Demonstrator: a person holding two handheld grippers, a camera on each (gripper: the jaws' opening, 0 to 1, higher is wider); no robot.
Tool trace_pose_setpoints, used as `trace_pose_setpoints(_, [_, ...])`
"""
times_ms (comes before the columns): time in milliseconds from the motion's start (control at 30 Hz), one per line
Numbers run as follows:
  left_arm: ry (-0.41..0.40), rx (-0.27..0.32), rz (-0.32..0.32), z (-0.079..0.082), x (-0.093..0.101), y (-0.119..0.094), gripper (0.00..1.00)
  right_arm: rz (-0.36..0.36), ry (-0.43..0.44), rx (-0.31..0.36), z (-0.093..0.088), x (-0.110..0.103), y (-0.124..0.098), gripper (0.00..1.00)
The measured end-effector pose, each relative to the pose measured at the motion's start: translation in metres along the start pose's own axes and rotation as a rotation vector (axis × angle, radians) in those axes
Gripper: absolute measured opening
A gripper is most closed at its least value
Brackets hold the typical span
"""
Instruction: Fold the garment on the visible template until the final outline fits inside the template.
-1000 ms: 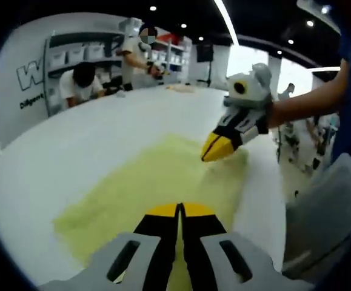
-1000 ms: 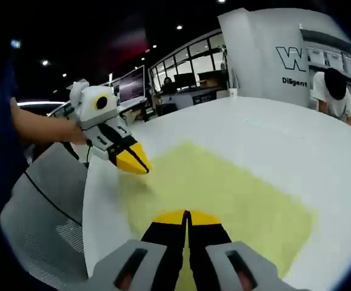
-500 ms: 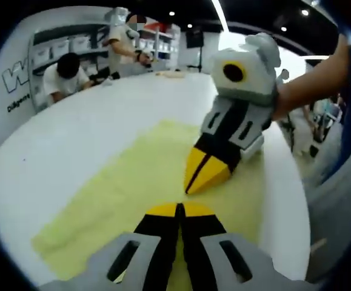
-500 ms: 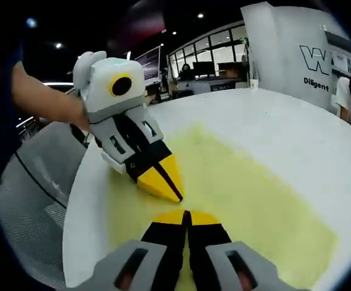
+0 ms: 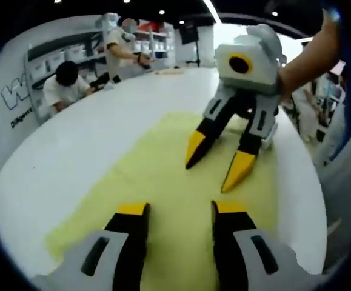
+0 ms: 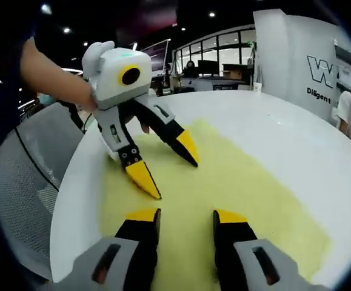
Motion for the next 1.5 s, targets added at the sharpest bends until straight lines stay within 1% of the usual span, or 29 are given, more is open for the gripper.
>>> trace_pose_setpoints(33, [0.005,0.005,0.001,-0.002,-0.001,-0.002,0.53,-0.003,-0.008,-0.005,-0.001,0.001,-0.002,0.4])
trace_pose_setpoints(100, [-0.001,0.01,0.007,-0.005,-0.004,-0.006,0.61,-0.015,-0.017,-0.017,-0.004,0.004,-0.01,0.49])
trace_pose_setpoints(167, [-0.01,0.01,0.009,-0.008,-0.007,-0.008,0.73,-0.039,0.001,-0.028,-0.008,0.01,-0.016,0.57])
trace_pose_setpoints(200, [-0.011,0.005,0.011,-0.009,-0.007,-0.009,0.76,-0.037,-0.008,-0.027,-0.011,0.012,-0.02,0.58])
trace_pose_setpoints(233, [-0.022,0.0,0.007,-0.015,-0.013,-0.011,0.78,-0.035,-0.017,-0.025,-0.014,0.014,-0.024,0.59])
trace_pose_setpoints(267, [-0.048,-0.009,-0.015,-0.02,-0.012,-0.015,0.8,-0.034,-0.035,-0.035,-0.017,0.015,-0.026,0.62])
trace_pose_setpoints(300, [-0.051,-0.002,-0.018,-0.021,-0.012,-0.017,0.83,-0.038,-0.024,-0.039,-0.018,0.014,-0.029,0.64])
trace_pose_setpoints(367, [-0.029,-0.006,-0.031,-0.026,-0.01,-0.022,0.87,-0.04,0.008,-0.048,-0.024,0.02,-0.036,0.7])
trace_pose_setpoints(400, [-0.011,-0.011,-0.033,-0.032,-0.013,-0.027,0.88,-0.044,-0.001,-0.056,-0.027,0.021,-0.038,0.73])
trace_pose_setpoints(433, [-0.019,-0.011,-0.036,-0.033,-0.013,-0.029,0.89,-0.043,-0.007,-0.066,-0.031,0.023,-0.039,0.74])
trace_pose_setpoints(500, [-0.017,-0.014,-0.034,-0.034,-0.012,-0.031,0.92,-0.042,-0.006,-0.074,-0.034,0.025,-0.044,0.78])
trace_pose_setpoints(533, [-0.045,-0.02,-0.027,-0.042,-0.017,-0.036,0.94,-0.046,0.03,-0.084,-0.039,0.027,-0.048,0.79])
trace_pose_setpoints(567, [-0.053,-0.011,-0.024,-0.046,-0.02,-0.04,0.96,-0.046,0.006,-0.076,-0.039,0.027,-0.051,0.82])
trace_pose_setpoints(600, [-0.055,-0.012,-0.017,-0.049,-0.021,-0.043,0.98,-0.046,0.006,-0.076,-0.041,0.028,-0.053,0.83])
trace_pose_setpoints(667, [-0.058,-0.015,-0.009,-0.054,-0.022,-0.049,0.99,-0.046,0.007,-0.076,-0.044,0.029,-0.058,0.85])
trace_pose_setpoints(733, [-0.061,-0.017,-0.003,-0.052,-0.017,-0.048,0.99,-0.052,0.012,-0.08,-0.046,0.032,-0.061,0.87])
trace_pose_setpoints(767, [-0.066,-0.02,0.003,-0.056,-0.022,-0.052,0.99,-0.057,0.017,-0.082,-0.049,0.031,-0.065,0.87])
trace_pose_setpoints(833, [-0.071,-0.025,0.011,-0.061,-0.022,-0.056,0.99,-0.059,0.016,-0.082,-0.051,0.03,-0.067,0.88])
trace_pose_setpoints(867, [-0.069,-0.028,0.015,-0.059,-0.016,-0.056,0.99,-0.062,0.02,-0.084,-0.052,0.031,-0.069,0.88])
trace_pose_setpoints(933, [-0.064,-0.028,0.023,-0.061,-0.017,-0.057,0.99,-0.063,0.017,-0.086,-0.053,0.028,-0.071,0.88])
trace_pose_setpoints(967, [-0.085,-0.039,0.031,-0.063,-0.017,-0.059,0.99,-0.064,0.016,-0.088,-0.053,0.027,-0.071,0.88])
trace_pose_setpoints(1033, [-0.08,-0.04,0.037,-0.065,-0.02,-0.061,0.99,-0.068,0.021,-0.093,-0.054,0.029,-0.073,0.89])
trace_pose_setpoints(1067, [-0.085,-0.043,0.041,-0.063,-0.017,-0.061,0.99,-0.069,0.021,-0.093,-0.055,0.029,-0.074,0.89])
trace_pose_setpoints(1300, [-0.108,-0.044,0.066,-0.071,-0.02,-0.068,0.99,-0.077,0.027,-0.109,-0.06,0.027,-0.078,0.88])
trace_pose_setpoints(1367, [-0.113,-0.065,0.069,-0.072,-0.019,-0.07,0.99,-0.071,0.027,-0.117,-0.061,0.024,-0.082,0.92])
trace_pose_setpoints(1400, [-0.12,-0.076,0.069,-0.07,-0.018,-0.073,0.99,-0.061,0.055,-0.109,-0.06,0.021,-0.084,0.98])
trace_pose_setpoints(1433, [-0.133,-0.082,0.07,-0.069,-0.017,-0.076,0.99,-0.064,0.095,-0.104,-0.061,0.02,-0.085,0.99])
trace_pose_setpoints(1467, [-0.155,-0.086,0.076,-0.072,-0.016,-0.077,0.99,-0.065,0.109,-0.109,-0.062,0.02,-0.088,1.0])
trace_pose_setpoints(1500, [-0.164,-0.078,0.084,-0.071,-0.016,-0.08,0.99,-0.091,0.134,-0.078,-0.057,0.017,-0.095,1.0])
Point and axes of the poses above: the point that each gripper's makers call its tool centre point, and the gripper's own axes: y roughly forward along the fingers, x roughly to its right, z roughly out of its top, the point moved 6 cm from there along -y, roughly backward along the fingers, and after that the axes turned 2 degrees about z, right-handed, at the moved point
